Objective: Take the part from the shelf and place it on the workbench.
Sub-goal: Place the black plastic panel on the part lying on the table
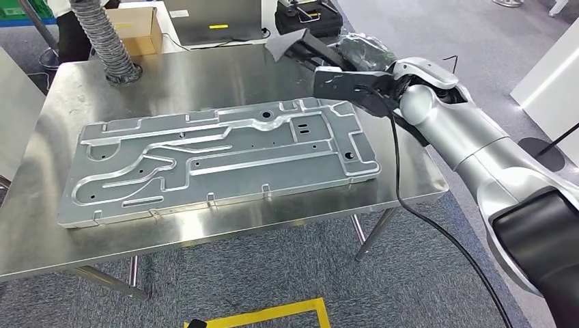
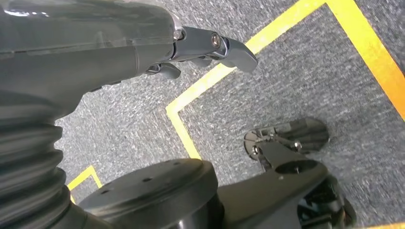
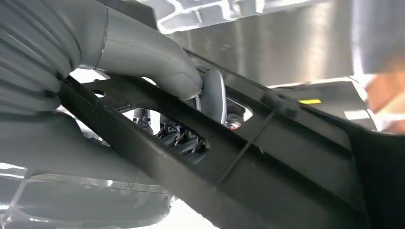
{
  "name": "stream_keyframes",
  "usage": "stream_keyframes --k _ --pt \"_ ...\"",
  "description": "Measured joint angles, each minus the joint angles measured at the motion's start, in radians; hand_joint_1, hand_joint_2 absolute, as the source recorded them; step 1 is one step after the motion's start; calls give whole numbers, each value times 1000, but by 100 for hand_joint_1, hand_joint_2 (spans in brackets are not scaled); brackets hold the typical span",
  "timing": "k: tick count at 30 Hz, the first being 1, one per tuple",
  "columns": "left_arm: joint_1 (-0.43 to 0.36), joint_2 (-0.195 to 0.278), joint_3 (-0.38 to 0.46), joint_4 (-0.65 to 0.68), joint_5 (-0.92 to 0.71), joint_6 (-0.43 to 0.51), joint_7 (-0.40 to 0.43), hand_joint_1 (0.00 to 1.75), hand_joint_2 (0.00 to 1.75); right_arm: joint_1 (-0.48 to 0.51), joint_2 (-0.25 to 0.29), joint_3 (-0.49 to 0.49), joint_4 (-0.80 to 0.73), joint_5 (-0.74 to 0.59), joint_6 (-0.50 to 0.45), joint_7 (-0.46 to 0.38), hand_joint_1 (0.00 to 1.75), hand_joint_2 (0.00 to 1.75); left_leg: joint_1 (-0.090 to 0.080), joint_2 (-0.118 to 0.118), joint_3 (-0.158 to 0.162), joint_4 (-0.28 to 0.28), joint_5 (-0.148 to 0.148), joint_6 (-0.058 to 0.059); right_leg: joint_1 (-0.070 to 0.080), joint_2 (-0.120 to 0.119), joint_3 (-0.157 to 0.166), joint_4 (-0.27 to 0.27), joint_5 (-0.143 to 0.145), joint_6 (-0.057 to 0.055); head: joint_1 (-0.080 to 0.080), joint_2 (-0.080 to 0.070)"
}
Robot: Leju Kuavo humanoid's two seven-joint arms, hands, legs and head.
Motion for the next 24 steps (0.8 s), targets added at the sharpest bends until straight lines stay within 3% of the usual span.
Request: stream_keyframes --k 2,3,5,8,11,12,13,14,16,18,22,24 --pt "-3 -4 -5 0 -2 -2 1 0 175 -19 17 18 22 21 0 1 136 175 -5 0 2 3 -6 -5 6 0 60 -137 61 -13 0 0" --pt "-5 -6 -8 0 -3 -3 2 0 175 -28 27 27 32 33 -1 1 136 175 -6 1 1 4 -8 -8 9 -1 77 -177 73 -17 0 0" --pt "-8 -8 -13 0 -6 -4 3 0 175 -43 43 46 53 62 -2 -1 136 175 -7 3 0 3 -10 -16 14 -1 85 -198 73 -21 0 0" --pt "-9 -10 -18 0 -10 -2 5 0 175 -59 64 78 75 128 -11 -9 136 175 -6 4 -8 25 -31 -32 5 -4 97 -214 77 -30 0 0" --pt "-9 -10 -20 0 -9 -1 6 0 175 -69 88 111 92 172 -17 -12 136 175 2 5 -87 197 -112 -50 2 -5 103 -219 77 -39 0 0" --pt "-9 -10 -20 0 -8 0 6 0 175 -70 96 120 96 180 -17 -12 136 175 5 5 -117 253 -128 -54 2 -3 104 -218 76 -39 0 0" --pt "-9 -10 -20 0 -6 0 6 0 175 -70 103 128 100 187 -17 -12 136 175 8 5 -133 278 -126 -58 1 -2 104 -217 75 -39 0 0" --pt "-10 -10 -20 0 -4 0 6 0 175 -70 110 135 103 197 -19 -12 136 175 11 6 -131 263 -105 -61 0 0 106 -215 73 -37 0 0" --pt "-11 -10 -20 0 0 1 5 0 175 -71 123 148 110 222 -26 -11 136 175 16 7 -79 140 -32 -64 -2 1 110 -209 65 -30 0 0" --pt "-13 -12 -20 0 5 0 3 0 175 -74 136 159 118 246 -37 -9 136 175 15 8 -29 32 6 -59 0 2 108 -200 59 -20 0 0" --pt "-14 -15 -21 0 7 -3 -11 0 175 -80 156 186 133 316 -68 -1 136 175 11 5 -20 9 9 -31 1 1 104 -195 54 0 0 0" --pt "-15 -17 -24 0 2 -4 -19 0 175 -85 162 206 139 353 -84 4 136 175 13 6 -18 3 13 -18 -2 0 80 -139 17 8 0 0"
